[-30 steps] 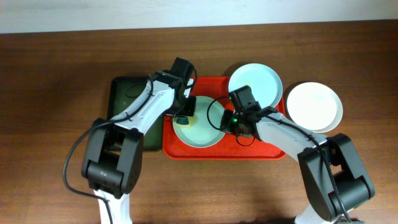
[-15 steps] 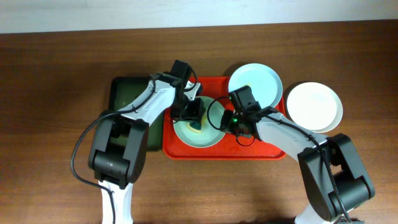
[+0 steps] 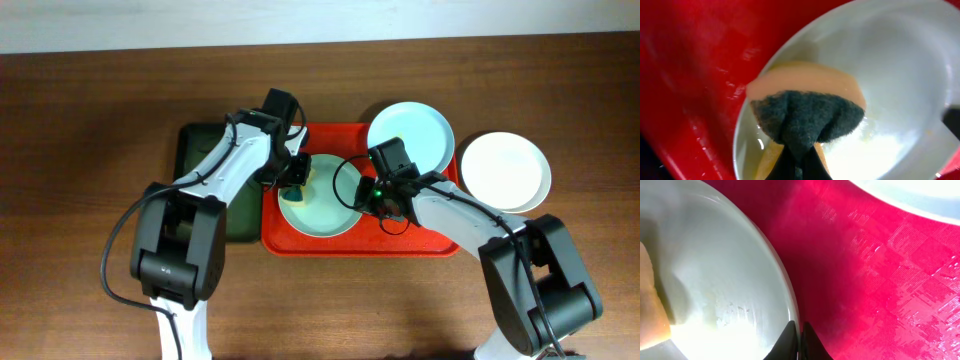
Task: Clean dirty plates on tray and stack at the side
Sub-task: 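Scrub the light blue plate with the sponge while right gripper holds rim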
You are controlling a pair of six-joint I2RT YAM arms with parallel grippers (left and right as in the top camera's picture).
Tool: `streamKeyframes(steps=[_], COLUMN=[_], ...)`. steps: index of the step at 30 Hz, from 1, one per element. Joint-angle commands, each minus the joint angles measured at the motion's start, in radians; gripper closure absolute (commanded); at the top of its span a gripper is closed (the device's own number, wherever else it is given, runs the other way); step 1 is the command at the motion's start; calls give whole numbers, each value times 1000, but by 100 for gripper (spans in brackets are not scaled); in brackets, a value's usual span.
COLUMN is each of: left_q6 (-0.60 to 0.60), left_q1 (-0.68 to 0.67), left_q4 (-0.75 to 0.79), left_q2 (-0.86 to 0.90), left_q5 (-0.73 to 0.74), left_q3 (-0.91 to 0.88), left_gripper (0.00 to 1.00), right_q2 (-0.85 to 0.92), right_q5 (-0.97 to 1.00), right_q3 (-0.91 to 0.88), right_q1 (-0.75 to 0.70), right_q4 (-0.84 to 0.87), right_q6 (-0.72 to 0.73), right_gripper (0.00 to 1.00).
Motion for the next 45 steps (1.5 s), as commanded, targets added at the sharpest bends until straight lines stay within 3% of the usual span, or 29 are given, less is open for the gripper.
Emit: streamKeyframes(steps=[1, 4, 8, 14, 23, 25, 28, 31, 41, 45], left_q6=[-47, -128, -140, -140, -137, -132, -133, -133, -182, -193], left_q1=[-35, -79, -103, -130, -169, -145, -136, -137, -137, -144], left_q4=[2, -10, -9, -8, 8, 6, -19, -68, -44, -56], left_q2=[-28, -3, 49, 103, 64, -21, -153, -177, 6, 72], left_q5=[-100, -204, -191, 102, 197, 138, -136, -270, -278, -137], left_q3=[16, -10, -13, -15, 8, 22, 23, 19, -24, -24], left_gripper=[100, 100, 100, 100, 100, 100, 100, 100, 100, 100], right_q2=[8, 8, 8, 8, 8, 8, 8, 8, 8, 8], right_q5=[-2, -2, -2, -2, -2, -2, -2, -2, -2, -2], right_q3=[-8, -8, -8, -8, -8, -8, -8, -8, -8, -8], right_q1=[5, 5, 5, 5, 5, 5, 5, 5, 5, 5], right_q4=[3, 3, 11, 10, 6, 6, 6, 6, -1, -1], right_q6=[7, 7, 7, 7, 3, 3, 3, 3, 3, 3], right_gripper=[94, 94, 96, 96, 95, 95, 95, 95, 95, 94])
